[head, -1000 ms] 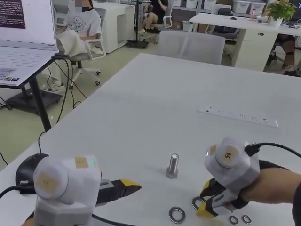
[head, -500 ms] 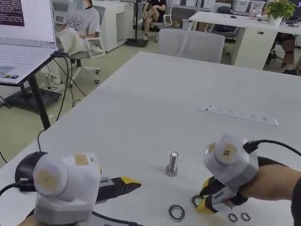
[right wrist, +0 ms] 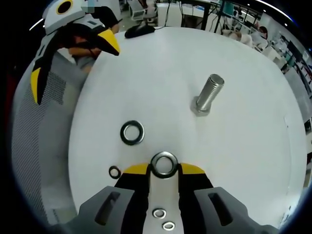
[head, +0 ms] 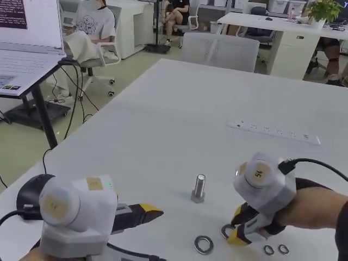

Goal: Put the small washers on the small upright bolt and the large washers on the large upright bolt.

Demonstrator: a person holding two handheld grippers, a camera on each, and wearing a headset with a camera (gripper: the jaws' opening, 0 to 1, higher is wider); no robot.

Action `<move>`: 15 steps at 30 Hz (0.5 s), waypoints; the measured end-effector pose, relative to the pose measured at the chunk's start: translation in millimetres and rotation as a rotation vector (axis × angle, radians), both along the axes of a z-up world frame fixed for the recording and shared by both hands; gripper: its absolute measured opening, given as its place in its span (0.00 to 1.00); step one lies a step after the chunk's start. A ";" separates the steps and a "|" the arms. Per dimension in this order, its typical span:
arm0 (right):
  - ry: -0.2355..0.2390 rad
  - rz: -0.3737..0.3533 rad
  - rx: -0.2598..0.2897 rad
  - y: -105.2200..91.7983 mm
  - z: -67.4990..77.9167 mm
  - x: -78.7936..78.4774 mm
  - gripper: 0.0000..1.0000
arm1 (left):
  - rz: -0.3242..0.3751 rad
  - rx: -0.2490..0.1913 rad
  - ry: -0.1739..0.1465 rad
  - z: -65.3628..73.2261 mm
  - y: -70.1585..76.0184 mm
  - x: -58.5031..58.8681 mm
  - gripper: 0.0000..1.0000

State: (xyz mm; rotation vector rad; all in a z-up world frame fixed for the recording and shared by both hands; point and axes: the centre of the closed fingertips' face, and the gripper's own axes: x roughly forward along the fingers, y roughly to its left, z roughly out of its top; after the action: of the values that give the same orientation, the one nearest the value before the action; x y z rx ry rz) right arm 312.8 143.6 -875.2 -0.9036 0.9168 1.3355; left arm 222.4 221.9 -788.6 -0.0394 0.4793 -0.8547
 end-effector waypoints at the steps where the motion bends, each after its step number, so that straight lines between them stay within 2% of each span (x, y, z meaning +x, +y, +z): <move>1: 0.003 -0.003 0.001 0.0 0.2 -0.3 0.22 | 0.000 -0.001 0.000 0.0 0.0 -0.1 0.73; 5: 0.004 -0.012 0.012 1.4 3.2 0.4 0.22 | -0.001 0.000 0.000 0.0 0.4 -0.3 0.73; 15: 0.004 0.001 -0.009 -0.1 3.4 -0.9 0.22 | -0.001 0.002 0.000 0.1 1.2 -1.0 0.73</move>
State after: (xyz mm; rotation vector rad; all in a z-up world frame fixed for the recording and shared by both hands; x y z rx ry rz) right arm 311.9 143.5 -871.7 -0.9086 0.9256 1.3355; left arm 221.4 223.1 -788.5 -0.0373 0.4805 -0.8557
